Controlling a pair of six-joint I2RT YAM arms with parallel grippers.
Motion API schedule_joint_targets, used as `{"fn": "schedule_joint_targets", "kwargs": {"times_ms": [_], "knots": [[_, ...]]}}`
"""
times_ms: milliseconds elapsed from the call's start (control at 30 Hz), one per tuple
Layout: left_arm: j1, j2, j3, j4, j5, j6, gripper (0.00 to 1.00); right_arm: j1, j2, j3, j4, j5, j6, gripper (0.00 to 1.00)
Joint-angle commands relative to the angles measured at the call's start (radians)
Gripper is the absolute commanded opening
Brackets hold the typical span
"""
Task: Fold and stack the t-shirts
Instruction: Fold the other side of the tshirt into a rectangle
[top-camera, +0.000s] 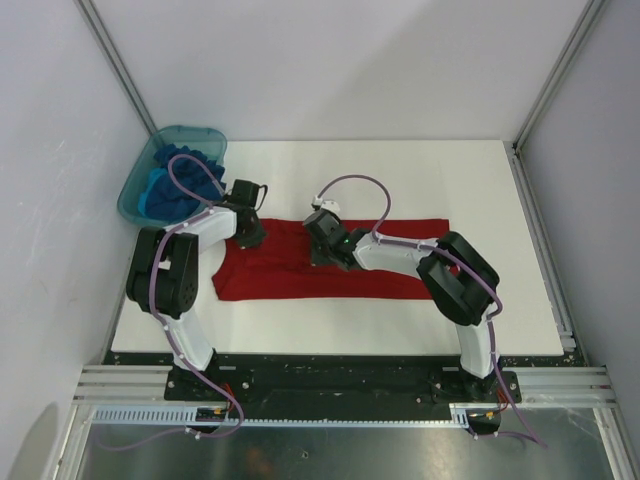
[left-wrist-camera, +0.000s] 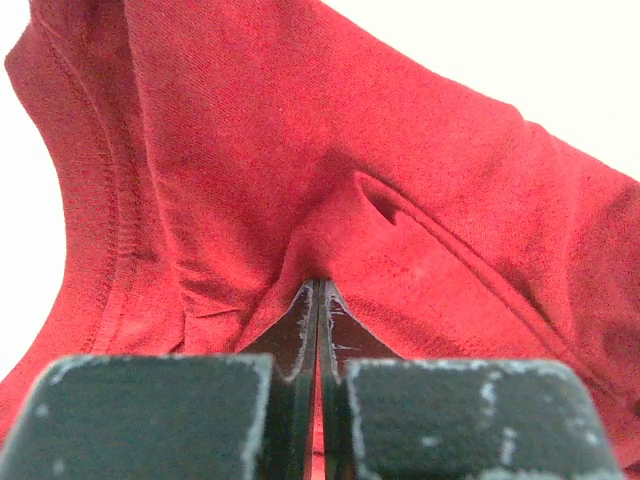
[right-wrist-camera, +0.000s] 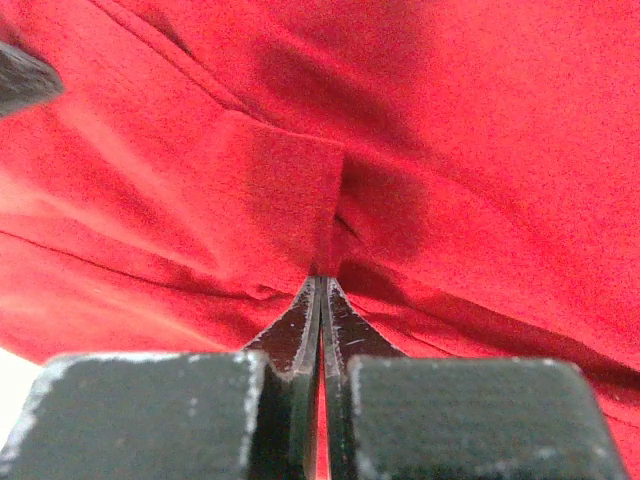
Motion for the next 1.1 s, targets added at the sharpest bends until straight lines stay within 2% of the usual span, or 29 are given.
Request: {"fn": "schedule_joint_targets", "kwargs": {"times_ms": [0,333,500,600,833,933,1067], "knots": [[0.015,0.004,-0.014,0.014,-0.043,-0.002,0.0,0.001,-0.056,-0.054,0.01,0.024,0.013,0.0],[0.024,0.008,-0.009,0.014,-0.033,0.008,0.0,-0.004,-0.101,-0.132,0.044,0.005,0.018,0.01],[0.024,-0.033,-0.005,0.014,-0.005,0.028,0.03,-0.009,-0.182,-0.133,0.052,0.005,-0.007,0.23],[0.024,-0.074,-0.009,0.012,0.022,0.031,0.06,-0.019,-0.22,-0.131,0.059,0.007,-0.028,0.3],[-0.018,-0.188,-0.021,0.013,0.074,0.026,0.2,-0.11,-0.233,-0.133,-0.024,0.035,-0.036,0.32],[-0.09,-0.206,-0.01,0.014,0.091,-0.009,0.21,-0.168,-0.263,-0.157,-0.046,0.04,-0.042,0.32],[-0.179,-0.148,0.044,0.013,0.1,-0.06,0.18,-0.232,-0.31,-0.193,-0.068,0.036,-0.041,0.32]]}}
